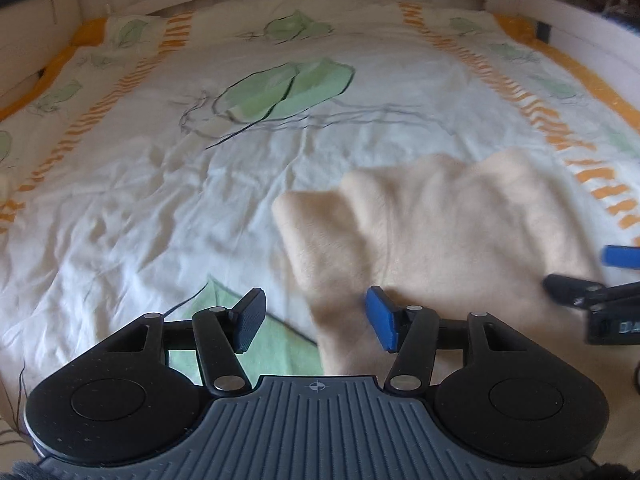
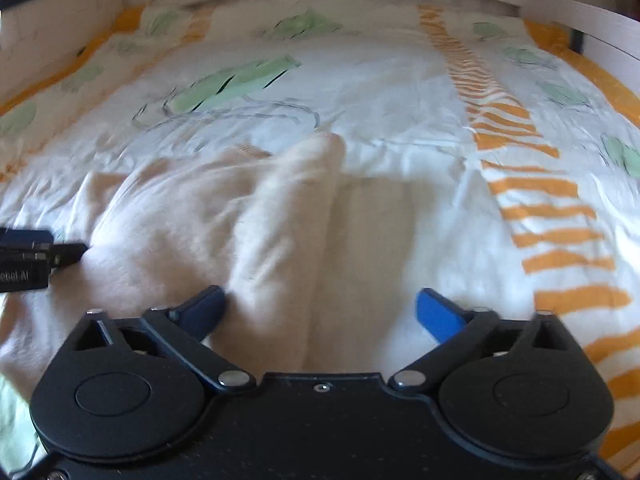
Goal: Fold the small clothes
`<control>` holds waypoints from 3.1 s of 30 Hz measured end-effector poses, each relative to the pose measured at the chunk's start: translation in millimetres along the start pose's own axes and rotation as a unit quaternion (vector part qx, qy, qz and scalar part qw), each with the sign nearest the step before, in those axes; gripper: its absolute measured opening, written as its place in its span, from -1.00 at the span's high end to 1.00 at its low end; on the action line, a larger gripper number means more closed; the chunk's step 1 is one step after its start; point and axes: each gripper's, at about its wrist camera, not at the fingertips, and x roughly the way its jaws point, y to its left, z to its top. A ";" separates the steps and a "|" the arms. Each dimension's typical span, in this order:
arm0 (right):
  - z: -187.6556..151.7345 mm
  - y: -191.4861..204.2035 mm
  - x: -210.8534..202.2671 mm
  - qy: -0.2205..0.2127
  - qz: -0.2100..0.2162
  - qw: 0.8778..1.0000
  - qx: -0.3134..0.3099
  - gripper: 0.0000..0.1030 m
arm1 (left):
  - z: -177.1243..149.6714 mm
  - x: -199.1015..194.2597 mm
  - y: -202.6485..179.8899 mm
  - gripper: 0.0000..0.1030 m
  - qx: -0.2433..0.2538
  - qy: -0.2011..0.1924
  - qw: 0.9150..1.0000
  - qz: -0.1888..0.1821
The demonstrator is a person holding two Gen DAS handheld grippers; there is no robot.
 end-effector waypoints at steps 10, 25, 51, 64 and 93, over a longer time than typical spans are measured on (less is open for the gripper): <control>8.0 -8.2 -33.0 -0.019 0.014 0.999 0.038 -0.99 | 7.5 -24.1 0.2 -0.15 -0.001 -0.002 0.999 0.032; 2.1 5.6 -119.7 0.006 0.024 0.999 0.035 -0.99 | -12.9 -114.6 -17.3 -0.41 -0.030 -0.015 0.999 0.017; -16.8 21.4 -163.5 0.015 0.035 0.999 0.026 -0.99 | -43.2 -152.3 -23.3 -0.41 -0.060 0.026 0.997 0.028; -30.7 23.7 -154.2 0.051 0.026 0.998 0.034 -0.99 | -46.4 -151.8 -28.6 -0.41 -0.046 0.027 0.998 0.031; -30.9 34.9 -141.9 0.069 0.014 0.998 0.000 -0.99 | -49.4 -143.3 -16.6 -0.41 -0.063 0.040 0.997 0.027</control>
